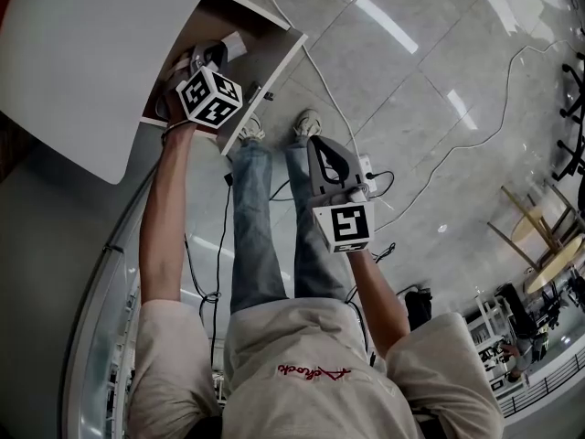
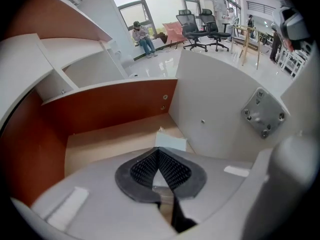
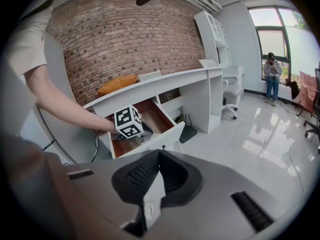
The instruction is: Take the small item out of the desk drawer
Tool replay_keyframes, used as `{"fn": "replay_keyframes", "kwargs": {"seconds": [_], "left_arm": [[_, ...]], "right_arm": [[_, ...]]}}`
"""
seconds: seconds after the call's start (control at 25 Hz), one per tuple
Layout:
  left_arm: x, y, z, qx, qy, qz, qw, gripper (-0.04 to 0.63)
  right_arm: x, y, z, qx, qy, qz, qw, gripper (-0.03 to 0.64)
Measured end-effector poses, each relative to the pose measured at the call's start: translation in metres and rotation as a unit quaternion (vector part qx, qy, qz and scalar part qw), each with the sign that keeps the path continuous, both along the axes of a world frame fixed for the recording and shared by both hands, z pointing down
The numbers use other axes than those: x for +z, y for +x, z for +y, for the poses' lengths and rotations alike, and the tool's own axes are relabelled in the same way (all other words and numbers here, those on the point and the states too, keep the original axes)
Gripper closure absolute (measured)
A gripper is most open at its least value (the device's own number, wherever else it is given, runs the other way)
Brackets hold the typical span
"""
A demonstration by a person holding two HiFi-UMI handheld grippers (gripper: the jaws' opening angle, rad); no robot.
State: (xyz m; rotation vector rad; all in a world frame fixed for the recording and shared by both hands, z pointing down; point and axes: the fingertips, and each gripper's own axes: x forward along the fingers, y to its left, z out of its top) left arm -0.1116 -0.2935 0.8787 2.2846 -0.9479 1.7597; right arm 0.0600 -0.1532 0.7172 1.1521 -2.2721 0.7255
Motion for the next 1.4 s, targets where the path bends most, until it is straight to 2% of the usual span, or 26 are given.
{"fn": "replay_keyframes", "kwargs": {"seconds": [0.4, 0.72, 0.92, 1.2, 1.32, 1.4], "left_arm": [[-0.036, 0.001, 0.005, -0.036, 0.059, 0.042, 0.9967, 0.588], [-0.079, 0.005, 0.016, -0.099, 0.106, 0.101, 0.9842, 0.588], [-0.121, 0.011, 0.026, -0.144, 0.141, 0.154, 0.9672, 0.588], [-0.178, 0.021, 0.052, -0.223, 0.174, 0.252, 0.9253, 0.588], [-0.198, 0.024, 0.058, -0.241, 0.186, 0.275, 0.9119, 0.588], [-0.207, 0.024, 0.061, -0.251, 0.190, 0.282, 0.9064, 0.589]], "right_arm": [[-0.002, -0.006, 0.003, -0.004, 0.008, -0.001, 1.000, 0.605], [-0.011, -0.008, 0.004, -0.008, 0.020, 0.000, 1.000, 0.606], [-0.019, -0.010, 0.002, -0.009, 0.035, 0.000, 0.999, 0.604], [-0.041, -0.014, -0.003, -0.007, 0.057, 0.000, 0.998, 0.604], [-0.050, -0.012, -0.008, -0.004, 0.066, 0.001, 0.998, 0.606], [-0.055, -0.010, -0.010, 0.000, 0.071, 0.001, 0.997, 0.606]]}}
